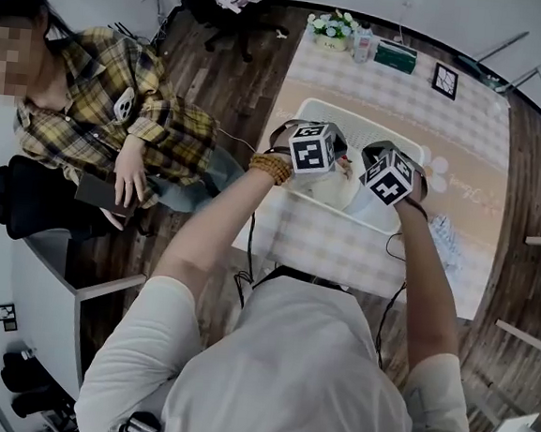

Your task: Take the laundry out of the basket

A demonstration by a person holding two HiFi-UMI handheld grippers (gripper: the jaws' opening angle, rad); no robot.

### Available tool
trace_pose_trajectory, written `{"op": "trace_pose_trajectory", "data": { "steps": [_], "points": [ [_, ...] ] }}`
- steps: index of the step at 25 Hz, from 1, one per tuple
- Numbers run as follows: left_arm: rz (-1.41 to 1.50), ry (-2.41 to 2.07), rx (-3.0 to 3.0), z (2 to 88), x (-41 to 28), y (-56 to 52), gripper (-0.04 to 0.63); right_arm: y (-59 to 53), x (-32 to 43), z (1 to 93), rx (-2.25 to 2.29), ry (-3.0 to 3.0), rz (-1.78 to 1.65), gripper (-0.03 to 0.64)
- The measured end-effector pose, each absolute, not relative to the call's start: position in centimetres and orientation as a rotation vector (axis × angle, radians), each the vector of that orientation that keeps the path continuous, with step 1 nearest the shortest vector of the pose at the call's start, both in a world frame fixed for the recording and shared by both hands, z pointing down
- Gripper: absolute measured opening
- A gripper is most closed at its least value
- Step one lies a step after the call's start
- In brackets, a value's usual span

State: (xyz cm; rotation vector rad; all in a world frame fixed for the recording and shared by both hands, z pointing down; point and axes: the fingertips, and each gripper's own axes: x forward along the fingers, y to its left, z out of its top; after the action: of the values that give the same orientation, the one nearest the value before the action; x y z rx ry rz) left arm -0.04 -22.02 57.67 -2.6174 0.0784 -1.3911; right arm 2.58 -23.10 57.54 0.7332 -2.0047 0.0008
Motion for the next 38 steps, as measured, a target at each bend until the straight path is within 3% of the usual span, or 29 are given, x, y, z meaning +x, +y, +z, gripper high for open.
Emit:
{"op": "trace_pose_trajectory", "data": {
  "steps": [2,4,5,7,8,15,16,19,38],
  "points": [
    [-1.497,-0.078,-2.56,59.2,-0.5,-20.9,0.029,-21.9,1.9,59.0,0.598,-2.019,0.078,0.026],
    [-1.608,-0.24,-2.489,60.9,-1.2,-19.6,0.135,-21.1,1.4,60.2,0.491,-2.016,0.117,0.029],
    [-1.66,-0.313,-2.445,61.7,-1.6,-19.1,0.146,-20.7,1.2,60.7,0.45,-2.011,0.132,0.039],
    [-1.73,-0.418,-2.359,63.1,-2.1,-18.5,0.17,-20.1,1.0,61.9,0.382,-1.982,0.169,0.203],
    [-1.749,-0.449,-2.329,63.7,-2.3,-18.3,0.177,-19.9,1.0,62.6,0.358,-1.965,0.18,0.222],
    [-1.818,-0.562,-2.282,67.1,-2.2,-17.9,0.265,-19.4,0.7,67.0,0.294,-1.913,0.255,0.254],
    [-1.828,-0.572,-2.279,67.7,-2.3,-17.9,0.27,-19.4,1.0,67.7,0.297,-1.892,0.257,0.295],
    [-1.865,-0.581,-2.256,69.7,-2.6,-18.2,0.278,-19.6,0.9,69.7,0.29,-1.874,0.276,0.322],
    [-1.999,-0.662,-2.158,78.9,-3.1,-18.8,0.322,-19.2,-0.5,79.3,0.181,-1.88,0.372,0.341]
  ]
}}
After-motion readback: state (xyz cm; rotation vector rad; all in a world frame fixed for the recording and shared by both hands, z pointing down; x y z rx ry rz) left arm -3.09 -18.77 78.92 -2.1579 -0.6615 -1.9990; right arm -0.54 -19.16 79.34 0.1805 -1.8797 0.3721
